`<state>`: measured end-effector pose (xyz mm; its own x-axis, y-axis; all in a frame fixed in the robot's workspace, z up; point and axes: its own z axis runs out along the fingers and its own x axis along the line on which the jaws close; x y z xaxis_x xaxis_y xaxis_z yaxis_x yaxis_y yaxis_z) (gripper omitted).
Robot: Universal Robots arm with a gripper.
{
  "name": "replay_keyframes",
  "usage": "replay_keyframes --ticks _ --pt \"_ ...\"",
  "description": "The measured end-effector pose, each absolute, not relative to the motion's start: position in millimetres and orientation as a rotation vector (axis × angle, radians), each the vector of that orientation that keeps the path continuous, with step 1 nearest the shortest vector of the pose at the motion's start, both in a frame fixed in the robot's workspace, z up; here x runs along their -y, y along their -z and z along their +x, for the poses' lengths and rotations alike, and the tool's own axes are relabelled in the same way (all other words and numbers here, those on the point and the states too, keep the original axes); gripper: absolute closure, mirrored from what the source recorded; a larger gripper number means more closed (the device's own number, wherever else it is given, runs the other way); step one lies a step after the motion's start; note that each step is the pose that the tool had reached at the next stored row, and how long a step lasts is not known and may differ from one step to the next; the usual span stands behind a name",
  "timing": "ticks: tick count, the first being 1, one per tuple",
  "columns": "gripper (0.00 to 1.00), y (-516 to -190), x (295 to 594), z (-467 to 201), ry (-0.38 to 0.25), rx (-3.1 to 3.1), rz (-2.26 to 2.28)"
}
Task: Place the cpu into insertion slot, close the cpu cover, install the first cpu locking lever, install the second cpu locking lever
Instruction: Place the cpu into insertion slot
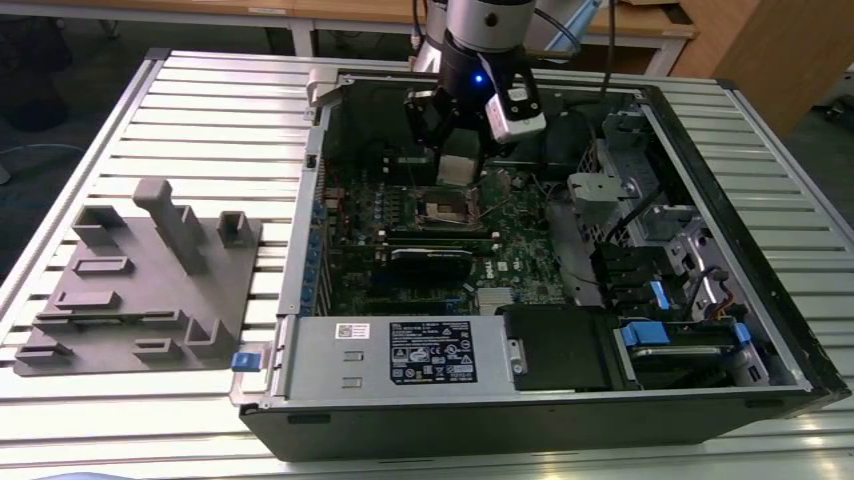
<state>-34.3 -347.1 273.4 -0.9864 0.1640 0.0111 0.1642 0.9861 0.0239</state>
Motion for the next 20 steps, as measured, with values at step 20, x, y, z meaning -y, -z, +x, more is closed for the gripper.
replay_keyframes --ticks 20 --pt "0.46 -272.6 347.1 -34.3 0.04 3.093 -0.506"
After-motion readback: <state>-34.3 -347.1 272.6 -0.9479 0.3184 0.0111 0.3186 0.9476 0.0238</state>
